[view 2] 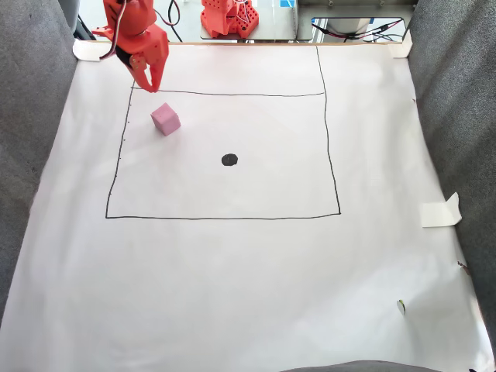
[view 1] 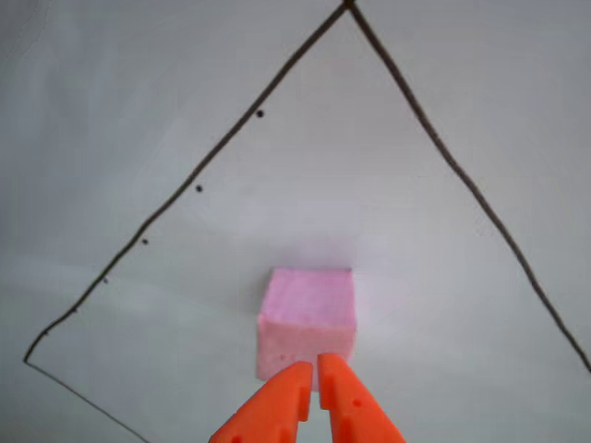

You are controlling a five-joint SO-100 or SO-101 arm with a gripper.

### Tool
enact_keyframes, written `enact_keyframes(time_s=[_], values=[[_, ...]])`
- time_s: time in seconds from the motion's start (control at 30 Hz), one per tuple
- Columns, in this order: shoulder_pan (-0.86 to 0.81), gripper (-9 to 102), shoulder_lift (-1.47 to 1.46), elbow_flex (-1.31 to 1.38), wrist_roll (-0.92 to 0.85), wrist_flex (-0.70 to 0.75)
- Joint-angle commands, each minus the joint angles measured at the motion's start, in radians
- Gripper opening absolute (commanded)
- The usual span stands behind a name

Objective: Grasp the colored block, Place it on the black dot, and then return the arm to the default position.

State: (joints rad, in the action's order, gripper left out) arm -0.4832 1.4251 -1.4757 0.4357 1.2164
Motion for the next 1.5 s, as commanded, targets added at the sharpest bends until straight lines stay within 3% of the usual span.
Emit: enact_keyframes(time_s=[0.0,0.27,0.5,1.0,1.47], values=[[0.009,0,0.002,0.094,-0.002,0.02],[0.064,0,-0.034,0.215,0.06,0.12],[0.091,0,-0.057,0.215,0.109,0.124],[0.103,4,-0.071,0.066,0.123,0.002],[0.083,29,-0.067,0.058,0.058,0.037]])
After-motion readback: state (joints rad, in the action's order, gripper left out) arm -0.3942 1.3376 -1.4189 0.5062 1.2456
